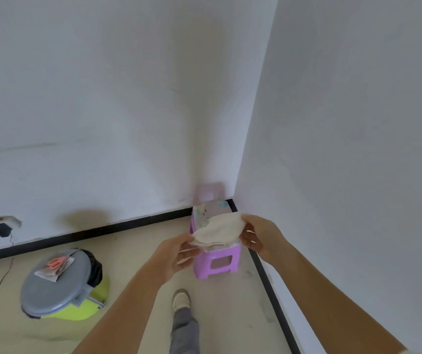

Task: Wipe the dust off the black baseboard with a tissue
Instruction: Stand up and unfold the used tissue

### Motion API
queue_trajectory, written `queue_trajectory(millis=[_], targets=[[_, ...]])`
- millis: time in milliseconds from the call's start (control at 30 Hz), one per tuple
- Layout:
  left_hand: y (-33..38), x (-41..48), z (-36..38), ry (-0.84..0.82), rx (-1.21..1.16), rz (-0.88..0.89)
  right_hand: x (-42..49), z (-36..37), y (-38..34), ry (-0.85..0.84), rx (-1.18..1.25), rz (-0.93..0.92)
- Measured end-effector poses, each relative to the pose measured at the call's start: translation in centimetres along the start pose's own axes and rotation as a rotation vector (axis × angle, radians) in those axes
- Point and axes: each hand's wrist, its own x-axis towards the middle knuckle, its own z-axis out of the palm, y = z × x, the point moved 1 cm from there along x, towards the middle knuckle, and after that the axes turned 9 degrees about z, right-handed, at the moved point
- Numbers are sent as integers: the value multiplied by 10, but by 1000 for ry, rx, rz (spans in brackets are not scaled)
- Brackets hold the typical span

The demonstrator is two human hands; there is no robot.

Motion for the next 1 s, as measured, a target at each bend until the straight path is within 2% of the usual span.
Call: queue_trajectory(millis=[100, 167, 233, 300, 367, 500, 533, 600, 633, 667, 733, 833, 900, 1000], targets=[[23, 86, -1, -60, -49, -76, 77, 10, -34, -49, 73, 17], [37, 139, -4, -96, -119, -130, 128, 14, -52, -16, 64, 55], [48, 190, -9, -113, -109, -181, 178, 15, -64, 70, -63, 103], [52, 239, -14, -84, 6, -218, 224, 15, -70, 158, -249, 134], [52, 284, -14, -77, 59, -259, 265, 16, -74, 190, -322, 167], [28, 363, -10, -68, -110, -390, 346, 13, -61, 127, -168, 267], [15, 384, -10, -63, -20, -411, 370, 8, -49, 166, -238, 280], [-19, 421, -11, -33, 268, -405, 416, -2, -15, 289, -630, 276], [-36, 436, -10, -18, 342, -394, 436, -4, 2, 304, -797, 269], [-51, 450, -9, -10, 355, -402, 454, -3, 17, 286, -837, 274], [-77, 473, -7, 6, 329, -442, 483, -4, 38, 246, -807, 288], [-106, 498, -9, 41, 289, -493, 518, -8, 56, 299, -638, 310], [-124, 511, -15, 74, 333, -504, 537, -12, 70, 338, -525, 341], [-144, 525, -23, 76, 388, -468, 557, -15, 86, 341, -506, 341]])
